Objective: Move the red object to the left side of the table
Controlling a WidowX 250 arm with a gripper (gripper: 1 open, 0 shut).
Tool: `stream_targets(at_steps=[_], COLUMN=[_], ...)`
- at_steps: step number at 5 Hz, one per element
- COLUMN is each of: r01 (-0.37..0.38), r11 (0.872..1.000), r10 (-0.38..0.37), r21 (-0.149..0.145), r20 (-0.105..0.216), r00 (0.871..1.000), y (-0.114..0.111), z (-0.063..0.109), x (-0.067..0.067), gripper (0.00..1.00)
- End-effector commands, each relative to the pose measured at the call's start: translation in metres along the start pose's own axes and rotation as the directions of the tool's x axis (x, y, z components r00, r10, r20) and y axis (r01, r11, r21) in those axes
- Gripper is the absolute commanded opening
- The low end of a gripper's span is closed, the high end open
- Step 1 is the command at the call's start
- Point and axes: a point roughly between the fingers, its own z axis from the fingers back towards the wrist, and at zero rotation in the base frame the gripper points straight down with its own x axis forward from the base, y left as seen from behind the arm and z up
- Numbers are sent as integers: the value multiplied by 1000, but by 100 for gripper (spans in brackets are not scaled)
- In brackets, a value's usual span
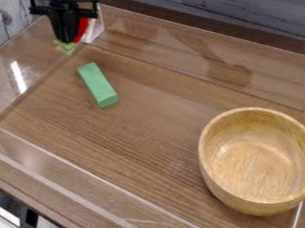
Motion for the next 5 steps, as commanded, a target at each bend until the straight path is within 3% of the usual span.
stream_targets(at_steps=[1,2,5], r01=[-99,-166,-231], r11=[995,986,971], r10=[98,167,232], r21=[1,-10,-66], r20=[39,24,8], r00=[994,986,973], y=[7,8,5], z=[7,-2,19], x=[1,-2,-7], gripper=[0,0,0])
